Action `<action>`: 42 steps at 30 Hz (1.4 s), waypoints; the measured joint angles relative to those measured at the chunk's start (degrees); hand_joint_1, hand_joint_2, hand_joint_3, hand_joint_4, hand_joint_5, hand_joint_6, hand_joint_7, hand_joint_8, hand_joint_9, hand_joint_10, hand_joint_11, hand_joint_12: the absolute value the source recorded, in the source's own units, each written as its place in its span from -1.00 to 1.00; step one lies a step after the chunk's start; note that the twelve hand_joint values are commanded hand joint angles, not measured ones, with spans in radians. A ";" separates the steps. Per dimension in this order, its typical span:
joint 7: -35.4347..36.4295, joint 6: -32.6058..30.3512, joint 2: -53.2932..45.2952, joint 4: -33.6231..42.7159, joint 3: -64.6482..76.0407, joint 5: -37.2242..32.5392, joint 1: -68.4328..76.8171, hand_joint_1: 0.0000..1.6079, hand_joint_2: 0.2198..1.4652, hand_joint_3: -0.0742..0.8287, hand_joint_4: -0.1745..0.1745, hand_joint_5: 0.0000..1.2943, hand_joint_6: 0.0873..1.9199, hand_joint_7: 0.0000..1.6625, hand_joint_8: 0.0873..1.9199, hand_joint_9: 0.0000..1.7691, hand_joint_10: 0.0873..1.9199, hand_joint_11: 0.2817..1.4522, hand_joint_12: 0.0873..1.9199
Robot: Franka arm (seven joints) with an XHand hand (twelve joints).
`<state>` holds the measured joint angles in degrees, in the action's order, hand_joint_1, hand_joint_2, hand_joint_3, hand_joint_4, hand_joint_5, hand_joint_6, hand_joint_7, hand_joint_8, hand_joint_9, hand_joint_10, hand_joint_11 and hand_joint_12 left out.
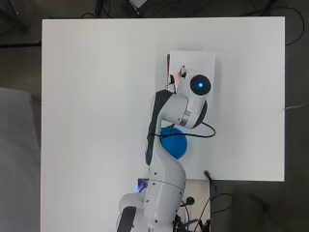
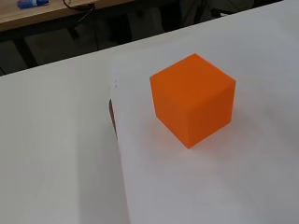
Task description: Teleoperate dual arm-hand system to pick and place objects
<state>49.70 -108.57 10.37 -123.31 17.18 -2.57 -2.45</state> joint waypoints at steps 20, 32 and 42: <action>12.11 -5.72 5.46 -6.59 -3.48 -6.81 -0.28 -0.71 0.10 -0.85 0.53 -0.81 -1.00 -0.73 -1.00 -0.56 -1.00 -0.60 -1.00; -12.64 -18.63 -5.33 -5.81 -1.46 0.31 -0.58 -0.73 0.16 -0.82 0.31 -0.75 -1.00 -0.62 -1.00 -0.49 -1.00 -0.59 -1.00; 4.32 -24.99 -11.94 -9.05 1.86 -3.39 -0.02 -0.79 0.20 -0.81 0.29 -0.67 -1.00 -0.62 -1.00 -0.47 -1.00 -0.57 -1.00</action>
<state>54.01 -133.56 -1.57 -132.37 19.04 -5.96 -2.48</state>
